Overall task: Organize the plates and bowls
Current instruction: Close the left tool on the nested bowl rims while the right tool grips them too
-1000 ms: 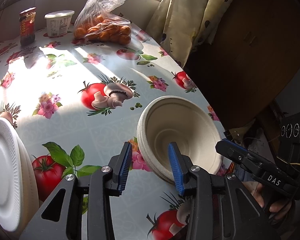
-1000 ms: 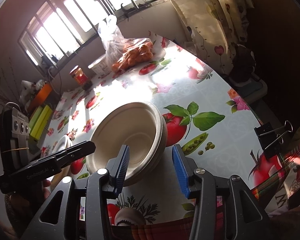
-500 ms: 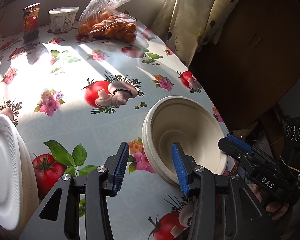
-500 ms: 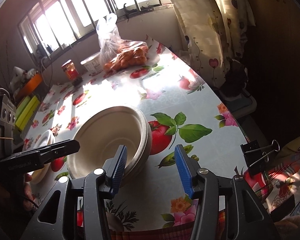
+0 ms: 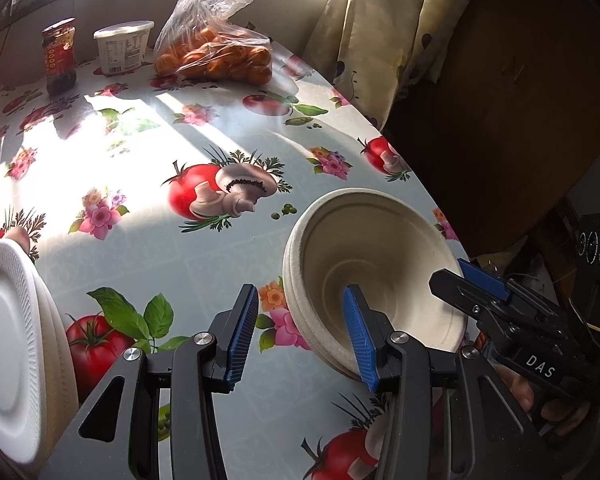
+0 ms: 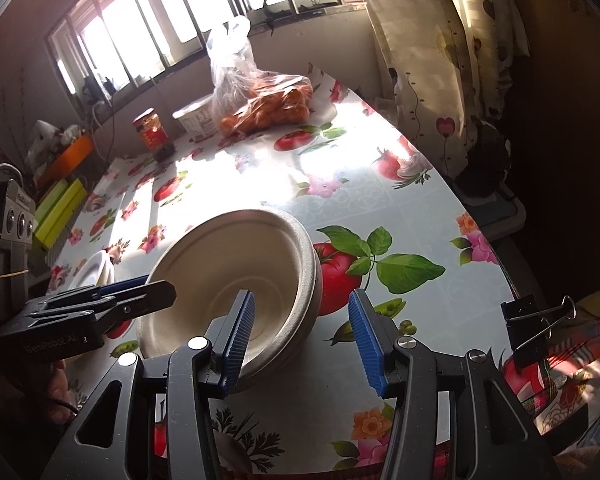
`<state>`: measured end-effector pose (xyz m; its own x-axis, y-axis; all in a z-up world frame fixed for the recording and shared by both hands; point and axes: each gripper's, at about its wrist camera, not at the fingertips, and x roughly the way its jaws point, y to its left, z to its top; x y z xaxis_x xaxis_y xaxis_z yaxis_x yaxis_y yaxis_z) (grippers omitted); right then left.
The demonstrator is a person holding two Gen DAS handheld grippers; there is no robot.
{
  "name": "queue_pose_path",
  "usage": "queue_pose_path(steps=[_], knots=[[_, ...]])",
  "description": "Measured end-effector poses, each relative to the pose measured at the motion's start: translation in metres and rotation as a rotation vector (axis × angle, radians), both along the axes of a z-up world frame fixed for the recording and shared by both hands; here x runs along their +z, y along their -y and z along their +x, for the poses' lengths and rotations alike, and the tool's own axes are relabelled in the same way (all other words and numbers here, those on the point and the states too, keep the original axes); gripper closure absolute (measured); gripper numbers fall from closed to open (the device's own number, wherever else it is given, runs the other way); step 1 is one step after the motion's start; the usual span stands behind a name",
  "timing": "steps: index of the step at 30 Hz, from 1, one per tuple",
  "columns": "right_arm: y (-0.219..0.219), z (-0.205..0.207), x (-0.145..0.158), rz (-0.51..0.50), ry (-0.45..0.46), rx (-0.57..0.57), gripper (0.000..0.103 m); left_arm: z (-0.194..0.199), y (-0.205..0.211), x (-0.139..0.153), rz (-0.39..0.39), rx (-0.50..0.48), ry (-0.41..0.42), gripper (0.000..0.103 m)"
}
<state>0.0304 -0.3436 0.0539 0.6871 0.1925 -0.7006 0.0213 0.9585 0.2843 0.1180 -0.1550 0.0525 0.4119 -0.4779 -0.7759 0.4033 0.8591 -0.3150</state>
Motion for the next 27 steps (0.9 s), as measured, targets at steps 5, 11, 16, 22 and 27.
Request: queue_pose_path(steps=[5, 11, 16, 22, 27], knots=[[-0.003, 0.0014, -0.0006, -0.002, -0.005, 0.005, 0.06, 0.001, 0.0003, -0.0006, 0.003, 0.007, 0.002, 0.058], [-0.005, 0.002, -0.0022, 0.0, -0.01, 0.005, 0.069, 0.0019, 0.0026, -0.0044, 0.005, 0.003, -0.009, 0.068], [-0.0054, 0.0022, -0.0035, 0.011, -0.013, 0.008, 0.073, 0.0016, 0.004, -0.0058, 0.001, -0.003, -0.013, 0.072], [-0.0058, 0.0025, -0.0035, 0.012, -0.013, 0.004, 0.076, 0.0003, 0.0064, -0.0052, 0.003, -0.009, -0.007, 0.077], [-0.0056, 0.0026, -0.0035, 0.01, -0.014, 0.003, 0.077, 0.0001, 0.0066, -0.0054, 0.004, -0.01, -0.007, 0.078]])
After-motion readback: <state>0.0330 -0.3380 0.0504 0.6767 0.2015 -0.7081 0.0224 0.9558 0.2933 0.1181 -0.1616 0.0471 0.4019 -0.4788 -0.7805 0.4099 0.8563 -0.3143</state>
